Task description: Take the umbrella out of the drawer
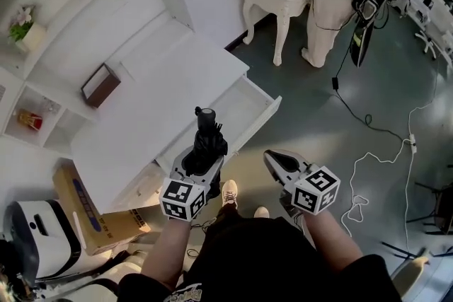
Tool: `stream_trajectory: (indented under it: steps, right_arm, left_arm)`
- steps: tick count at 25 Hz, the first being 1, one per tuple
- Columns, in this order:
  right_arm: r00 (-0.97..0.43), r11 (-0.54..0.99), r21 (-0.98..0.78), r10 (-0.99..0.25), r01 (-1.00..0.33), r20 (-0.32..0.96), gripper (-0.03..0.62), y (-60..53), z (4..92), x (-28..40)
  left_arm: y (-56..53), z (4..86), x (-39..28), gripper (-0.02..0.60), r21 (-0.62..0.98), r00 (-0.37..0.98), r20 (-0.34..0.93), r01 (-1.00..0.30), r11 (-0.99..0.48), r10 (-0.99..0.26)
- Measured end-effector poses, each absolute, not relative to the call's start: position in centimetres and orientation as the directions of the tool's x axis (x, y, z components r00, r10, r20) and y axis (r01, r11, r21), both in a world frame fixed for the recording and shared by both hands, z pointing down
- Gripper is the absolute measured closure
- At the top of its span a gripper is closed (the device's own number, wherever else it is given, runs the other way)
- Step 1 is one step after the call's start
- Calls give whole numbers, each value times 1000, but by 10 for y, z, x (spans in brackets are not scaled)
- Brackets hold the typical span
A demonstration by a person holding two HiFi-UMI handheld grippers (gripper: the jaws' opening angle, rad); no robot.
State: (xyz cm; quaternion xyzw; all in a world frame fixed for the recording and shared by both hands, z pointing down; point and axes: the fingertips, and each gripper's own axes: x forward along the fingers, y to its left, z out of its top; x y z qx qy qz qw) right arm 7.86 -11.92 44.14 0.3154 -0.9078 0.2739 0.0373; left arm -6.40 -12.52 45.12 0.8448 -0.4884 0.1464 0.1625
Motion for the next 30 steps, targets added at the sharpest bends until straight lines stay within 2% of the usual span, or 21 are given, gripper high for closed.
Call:
stream_trajectory:
  steps: [5, 13, 23, 30]
  right_arm:
    - [-820, 685, -462, -532, -563, 211, 591, -103, 428, 88]
    - [-861, 739, -447, -474, -503, 185, 591, -71, 417, 91]
    - [-909, 778, -471, -374, -415, 184, 591, -26, 421, 62]
    - [-922, 794, -469, -336, -387, 192, 591, -4, 422, 24]
  left_arm:
    - [-92, 432, -55, 321, 195, 468, 354, -884, -426, -810]
    - [-32, 411, -50, 321, 204, 407, 313, -911, -358, -858]
    - [35, 408, -62, 321, 221, 342, 331, -934, -281, -879]
    - [63, 405, -94, 321, 231, 322, 325, -939, -255, -889]
